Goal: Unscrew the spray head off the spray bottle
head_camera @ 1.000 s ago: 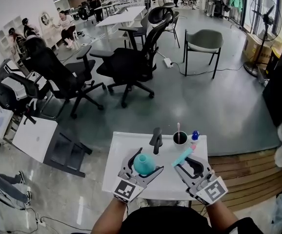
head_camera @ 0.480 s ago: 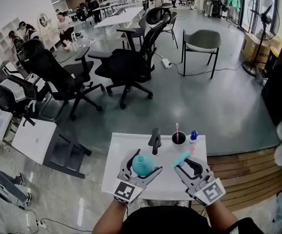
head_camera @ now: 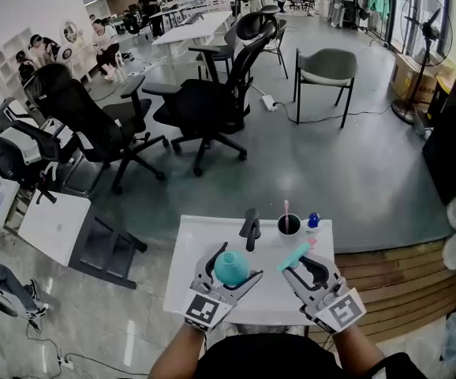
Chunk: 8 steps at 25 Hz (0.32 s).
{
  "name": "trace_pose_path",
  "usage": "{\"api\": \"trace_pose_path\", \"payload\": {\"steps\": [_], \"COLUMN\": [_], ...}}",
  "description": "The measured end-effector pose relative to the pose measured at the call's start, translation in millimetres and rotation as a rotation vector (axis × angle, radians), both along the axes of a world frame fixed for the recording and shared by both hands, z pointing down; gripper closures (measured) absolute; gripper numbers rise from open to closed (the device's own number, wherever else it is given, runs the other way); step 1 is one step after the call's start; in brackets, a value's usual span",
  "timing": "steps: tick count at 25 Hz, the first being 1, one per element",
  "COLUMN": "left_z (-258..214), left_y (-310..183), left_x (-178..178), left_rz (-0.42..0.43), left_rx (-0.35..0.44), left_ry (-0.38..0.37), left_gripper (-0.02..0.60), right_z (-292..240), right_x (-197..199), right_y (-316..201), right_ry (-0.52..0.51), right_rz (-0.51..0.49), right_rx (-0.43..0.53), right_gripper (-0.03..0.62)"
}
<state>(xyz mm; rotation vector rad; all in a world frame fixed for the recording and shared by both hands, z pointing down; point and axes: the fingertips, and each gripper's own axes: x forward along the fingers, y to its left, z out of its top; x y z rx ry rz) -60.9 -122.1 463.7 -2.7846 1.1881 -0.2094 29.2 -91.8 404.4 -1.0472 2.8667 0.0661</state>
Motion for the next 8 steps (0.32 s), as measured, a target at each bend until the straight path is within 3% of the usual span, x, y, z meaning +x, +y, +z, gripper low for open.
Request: {"api": "trace_pose_path", "payload": {"steps": [8], "left_z": [2.9], "left_y": [-0.9], "left_x": [-1.7], "left_rz": [-0.006], "left_rx": [-0.006], "left_ry": [0.001], "left_gripper": [0.133], "right_z": [-1.9], "right_x": [2.6], "right_y": [-2.7], "right_ry": [-0.010], "right_rz": [0.013], "right_rx": [0.009], "right_gripper": [0.454]}}
